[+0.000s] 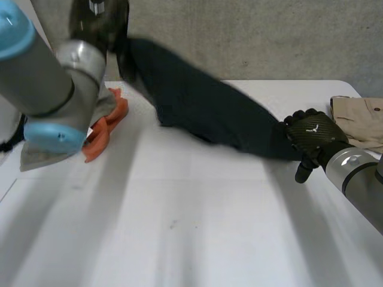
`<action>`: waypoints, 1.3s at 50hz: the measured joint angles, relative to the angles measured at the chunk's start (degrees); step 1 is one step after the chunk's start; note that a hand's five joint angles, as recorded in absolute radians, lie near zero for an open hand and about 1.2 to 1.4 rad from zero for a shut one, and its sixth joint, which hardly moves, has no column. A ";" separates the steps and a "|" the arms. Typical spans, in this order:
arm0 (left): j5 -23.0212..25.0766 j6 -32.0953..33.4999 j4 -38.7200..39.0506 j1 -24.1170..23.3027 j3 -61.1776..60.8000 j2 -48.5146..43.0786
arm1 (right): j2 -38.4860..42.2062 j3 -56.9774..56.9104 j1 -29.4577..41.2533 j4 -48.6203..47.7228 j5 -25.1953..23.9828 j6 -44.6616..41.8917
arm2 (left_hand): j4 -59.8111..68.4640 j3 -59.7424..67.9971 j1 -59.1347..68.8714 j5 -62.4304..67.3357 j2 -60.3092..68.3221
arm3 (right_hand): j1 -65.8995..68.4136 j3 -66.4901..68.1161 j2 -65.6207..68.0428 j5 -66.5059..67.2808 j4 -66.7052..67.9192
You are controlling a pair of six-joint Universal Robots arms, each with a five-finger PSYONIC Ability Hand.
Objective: Fold the laundry.
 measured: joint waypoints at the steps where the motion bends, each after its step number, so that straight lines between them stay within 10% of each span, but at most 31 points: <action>1: 0.02 -0.59 0.39 -0.84 1.39 0.18 | 0.00 -0.15 -0.15 0.01 0.38 0.35 | 0.00 0.00 0.00 0.00 0.00 | 0.00 0.00 0.00 0.00 0.00; 14: 3.26 -4.52 0.23 -15.93 13.40 -9.89 | 0.20 -0.85 -3.61 -0.66 5.23 4.11 | 0.20 0.18 0.00 0.00 0.13 | 0.00 0.00 0.00 0.00 0.00; 26: 8.59 -5.64 -9.26 -26.81 11.54 -19.93 | 3.02 -2.31 -6.76 -0.92 6.42 4.84 | -45.52 -44.52 -44.08 -43.48 -45.11 | 0.00 0.00 0.00 0.00 0.00; 45: 14.22 0.14 -24.60 -11.85 -7.18 8.55 | 3.40 -5.43 -1.11 14.04 5.91 15.55 | -56.83 -55.70 -54.82 -52.47 -56.71 | 0.00 0.00 0.00 0.00 0.00; 54: 14.22 7.35 -31.37 -1.57 6.37 -8.08 | 1.04 -2.43 5.01 20.71 6.06 30.15 | -56.83 -55.72 -54.82 -52.47 -56.71 | 0.00 0.00 0.00 0.00 0.00; 65: 18.69 13.43 -37.66 -2.34 28.47 -31.47 | 1.23 1.99 10.11 14.83 10.09 37.24 | -56.83 -55.71 -54.82 -52.47 -56.71 | 0.00 0.00 0.00 0.00 0.00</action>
